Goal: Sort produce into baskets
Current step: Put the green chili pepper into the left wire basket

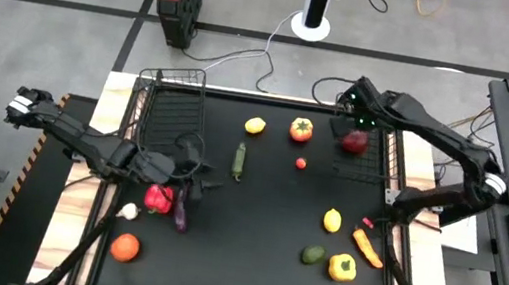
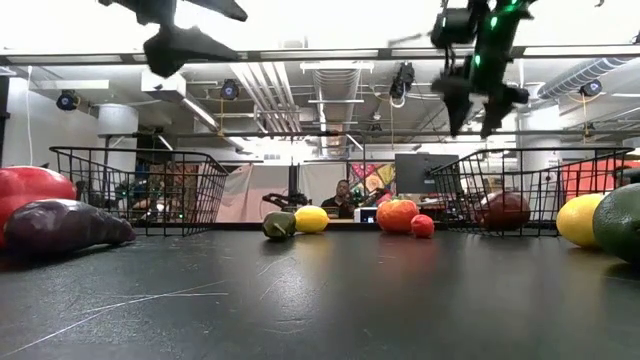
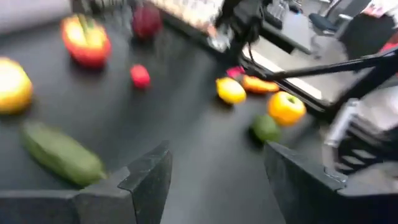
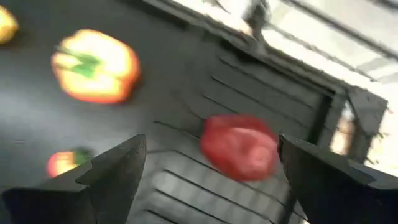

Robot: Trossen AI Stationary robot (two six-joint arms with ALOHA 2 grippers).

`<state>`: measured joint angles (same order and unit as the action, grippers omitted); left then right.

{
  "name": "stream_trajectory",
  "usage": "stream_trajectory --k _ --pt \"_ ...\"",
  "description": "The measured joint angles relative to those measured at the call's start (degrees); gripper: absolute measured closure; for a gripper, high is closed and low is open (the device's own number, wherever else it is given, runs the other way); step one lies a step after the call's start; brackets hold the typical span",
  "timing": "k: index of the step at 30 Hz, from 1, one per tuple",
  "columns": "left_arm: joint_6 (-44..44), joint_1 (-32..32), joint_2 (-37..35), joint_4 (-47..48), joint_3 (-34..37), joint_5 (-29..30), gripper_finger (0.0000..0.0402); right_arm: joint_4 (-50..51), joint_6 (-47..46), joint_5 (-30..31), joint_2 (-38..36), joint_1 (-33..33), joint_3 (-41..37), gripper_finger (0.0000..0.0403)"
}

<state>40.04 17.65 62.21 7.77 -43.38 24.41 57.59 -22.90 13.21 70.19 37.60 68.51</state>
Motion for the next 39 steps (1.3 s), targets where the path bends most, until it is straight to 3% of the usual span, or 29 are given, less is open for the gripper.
stream_trajectory --k 4,9,16,26,39 --pt "11.78 0.33 1.16 2.47 -0.02 -6.13 0.0168 -3.89 -0.48 0.79 -3.68 -6.16 -0.13 0.0049" --pt "19.03 1.44 5.77 2.92 -0.74 -7.48 0.0168 -9.04 -0.23 2.48 -5.27 -12.92 -0.13 0.0049" --pt "13.17 0.18 15.94 5.74 -9.56 -3.81 0.0168 -12.55 1.05 3.4 -3.98 -18.77 0.12 0.0049" --pt "11.17 -7.05 31.33 23.43 -25.41 0.19 0.0168 -11.03 1.08 3.47 -5.15 -20.52 0.2 0.0049" --pt "12.97 -14.02 44.77 34.33 -34.26 2.07 0.0168 -8.02 1.05 3.32 -5.73 -20.52 0.13 0.0049"
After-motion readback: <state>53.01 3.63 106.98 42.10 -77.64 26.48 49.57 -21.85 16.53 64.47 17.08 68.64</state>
